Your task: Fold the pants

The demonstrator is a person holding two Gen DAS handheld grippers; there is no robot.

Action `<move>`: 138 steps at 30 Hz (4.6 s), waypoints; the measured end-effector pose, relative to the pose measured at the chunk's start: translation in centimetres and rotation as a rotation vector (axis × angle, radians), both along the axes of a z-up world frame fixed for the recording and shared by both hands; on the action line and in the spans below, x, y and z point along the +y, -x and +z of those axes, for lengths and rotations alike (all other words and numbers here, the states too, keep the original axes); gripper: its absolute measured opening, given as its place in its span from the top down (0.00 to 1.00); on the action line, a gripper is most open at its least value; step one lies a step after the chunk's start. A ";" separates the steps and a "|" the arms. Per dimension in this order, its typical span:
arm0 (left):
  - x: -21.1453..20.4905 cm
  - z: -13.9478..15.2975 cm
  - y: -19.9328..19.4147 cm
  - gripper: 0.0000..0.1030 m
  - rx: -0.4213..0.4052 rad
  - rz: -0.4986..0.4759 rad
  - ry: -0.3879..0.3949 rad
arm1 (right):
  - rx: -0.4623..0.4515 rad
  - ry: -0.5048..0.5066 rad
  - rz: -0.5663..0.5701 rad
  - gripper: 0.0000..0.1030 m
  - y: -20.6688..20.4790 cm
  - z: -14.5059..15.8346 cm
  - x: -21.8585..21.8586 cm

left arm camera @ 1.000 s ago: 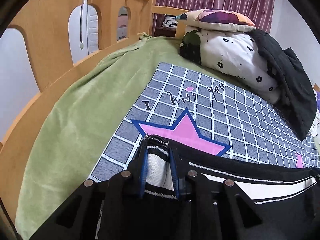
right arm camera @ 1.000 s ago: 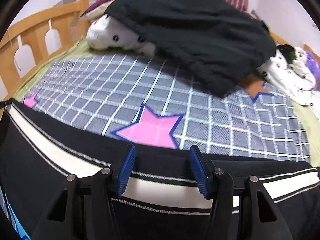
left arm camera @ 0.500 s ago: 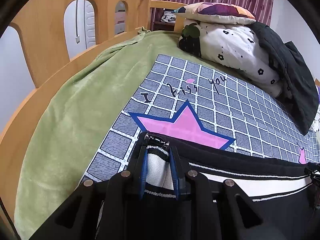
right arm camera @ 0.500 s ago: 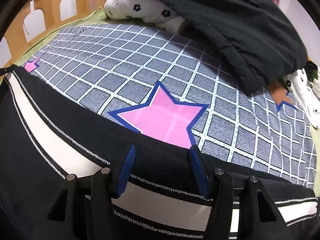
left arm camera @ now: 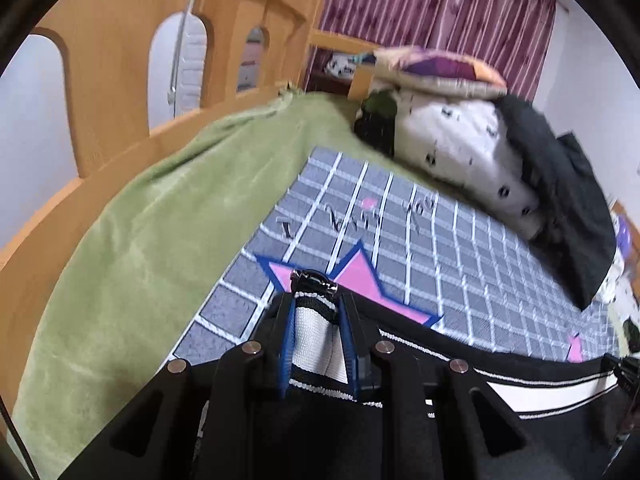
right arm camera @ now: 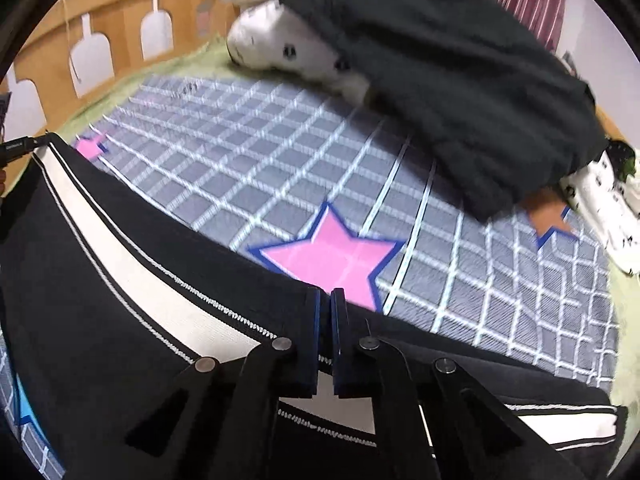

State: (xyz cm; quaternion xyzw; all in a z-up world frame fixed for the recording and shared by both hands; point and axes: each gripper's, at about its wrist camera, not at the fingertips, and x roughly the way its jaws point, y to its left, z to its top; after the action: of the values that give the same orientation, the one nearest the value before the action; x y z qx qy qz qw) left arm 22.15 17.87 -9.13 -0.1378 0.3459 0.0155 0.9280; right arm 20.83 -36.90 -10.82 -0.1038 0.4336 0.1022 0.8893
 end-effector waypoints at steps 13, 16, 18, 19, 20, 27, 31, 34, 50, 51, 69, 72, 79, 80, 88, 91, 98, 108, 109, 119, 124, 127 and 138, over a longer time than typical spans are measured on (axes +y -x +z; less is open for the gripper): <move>-1.1 -3.8 -2.8 0.80 0.072 0.043 -0.073 | 0.013 -0.015 -0.148 1.00 -2.8 -3.3 -0.8; -1.0 -4.2 -2.9 0.77 0.099 0.043 -0.066 | 0.042 -0.044 -0.121 0.93 -2.5 -3.2 -1.3; -0.7 -4.0 -2.7 0.72 0.106 0.046 -0.039 | 0.027 -0.048 -0.101 0.53 -2.3 -2.6 -1.5; -0.6 -3.9 -2.6 0.71 0.106 0.042 -0.023 | 0.011 -0.058 -0.083 0.44 -2.1 -2.4 -1.5; -0.5 -3.8 -2.6 0.70 0.104 0.041 -0.011 | 0.001 -0.067 -0.073 0.41 -1.8 -2.5 -1.5; -1.1 -4.9 -3.1 0.78 0.131 0.034 -0.066 | 0.076 -0.006 0.014 0.97 -1.9 -5.2 0.4; -1.9 -2.7 -2.0 0.83 0.041 0.018 -0.126 | 0.037 0.012 0.029 0.97 -1.2 -3.4 1.1; -2.2 -0.9 -1.4 0.83 -0.035 0.016 -0.121 | -0.049 -0.095 0.014 0.97 -0.7 0.0 -0.2; -3.4 -3.2 -2.0 0.40 0.124 0.068 -0.152 | -0.096 -0.056 -0.198 0.60 -0.1 -0.2 -4.7; -3.8 -3.0 -1.8 0.36 0.114 0.048 -0.157 | -0.113 -0.060 -0.217 0.59 0.8 0.3 -5.7; -8.3 -4.3 0.3 0.29 0.163 -0.052 -0.264 | -0.012 0.006 -0.421 0.62 0.8 -4.0 -11.0; -10.2 -3.3 2.7 0.29 0.157 -0.114 -0.295 | -0.051 -0.027 -0.422 0.61 2.4 -2.1 -10.0; -12.8 -2.3 9.4 0.29 0.160 -0.171 -0.122 | -0.137 -0.154 -0.402 0.60 6.6 1.8 -5.4; -12.5 -2.6 10.9 0.29 0.152 -0.162 -0.098 | -0.130 -0.174 -0.391 0.60 7.4 2.1 -4.7; -7.4 -6.3 16.6 0.29 0.194 -0.034 0.066 | -0.100 -0.230 -0.328 0.59 13.6 2.2 0.0; -5.7 -6.1 17.0 0.29 0.152 0.003 0.064 | -0.078 -0.261 -0.342 0.53 14.6 1.6 0.8; -0.1 -6.6 16.5 0.29 0.171 0.111 0.227 | -0.038 -0.248 -0.364 0.53 14.5 1.4 3.1; 1.8 -7.1 13.7 0.30 0.155 0.240 0.182 | -0.028 -0.195 -0.346 0.53 13.8 2.1 5.3; 2.1 -7.1 13.3 0.32 0.155 0.244 0.182 | -0.026 -0.190 -0.345 0.53 13.7 2.1 5.5; 6.5 -7.8 13.9 0.79 0.087 0.221 0.376 | -0.027 -0.141 -0.354 0.53 13.0 2.1 6.3; 7.2 -8.9 13.5 0.74 0.105 0.221 0.453 | -0.027 -0.129 -0.334 0.53 12.9 1.8 7.1; 6.2 -8.6 13.3 0.74 0.109 0.233 0.399 | -0.030 -0.124 -0.309 0.53 13.0 1.7 7.6; 5.6 -8.3 13.6 0.73 0.111 0.285 0.364 | -0.043 -0.158 -0.318 0.53 14.7 0.9 6.6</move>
State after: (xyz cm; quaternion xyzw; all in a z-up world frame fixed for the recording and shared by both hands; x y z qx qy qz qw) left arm 8.58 23.47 -17.43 -0.3493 0.3703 0.0911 0.8559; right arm 6.08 -30.27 -9.94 0.0340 0.4160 -0.0083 0.9087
